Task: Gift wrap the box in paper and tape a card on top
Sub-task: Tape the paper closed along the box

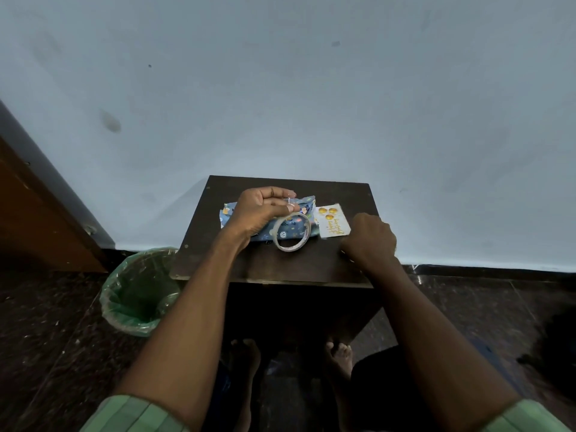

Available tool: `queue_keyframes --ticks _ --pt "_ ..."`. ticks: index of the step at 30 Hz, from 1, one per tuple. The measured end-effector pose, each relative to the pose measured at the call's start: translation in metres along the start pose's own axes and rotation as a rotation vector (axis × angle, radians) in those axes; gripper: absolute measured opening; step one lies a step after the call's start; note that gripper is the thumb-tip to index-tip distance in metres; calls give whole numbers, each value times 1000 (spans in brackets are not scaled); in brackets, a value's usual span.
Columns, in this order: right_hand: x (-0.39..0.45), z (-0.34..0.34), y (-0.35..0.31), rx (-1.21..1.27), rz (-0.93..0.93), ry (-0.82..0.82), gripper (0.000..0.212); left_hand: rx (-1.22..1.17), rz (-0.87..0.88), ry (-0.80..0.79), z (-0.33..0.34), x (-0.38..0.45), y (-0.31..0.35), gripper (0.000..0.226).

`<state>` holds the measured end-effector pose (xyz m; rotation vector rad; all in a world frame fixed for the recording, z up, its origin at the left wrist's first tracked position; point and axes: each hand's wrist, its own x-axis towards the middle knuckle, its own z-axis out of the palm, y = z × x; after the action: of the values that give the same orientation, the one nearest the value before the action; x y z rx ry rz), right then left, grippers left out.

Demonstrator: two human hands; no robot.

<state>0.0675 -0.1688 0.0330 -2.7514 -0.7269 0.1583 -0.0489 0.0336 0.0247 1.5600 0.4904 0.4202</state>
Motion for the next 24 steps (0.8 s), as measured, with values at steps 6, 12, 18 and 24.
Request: queue_keyframes --ticks 6,12,18,24 --pt "-12 13 -14 -140 -107 -80 31 46 13 31 9 0 -3 27" --pt "-11 15 -23 -86 -139 -255 14 -2 11 39 8 -3 -4 26" --pt "-7 12 -13 -53 -117 -139 18 -5 14 33 6 -2 -3 26" --pt "-6 17 -18 -67 -208 -135 8 -21 18 34 8 -2 -3 25"
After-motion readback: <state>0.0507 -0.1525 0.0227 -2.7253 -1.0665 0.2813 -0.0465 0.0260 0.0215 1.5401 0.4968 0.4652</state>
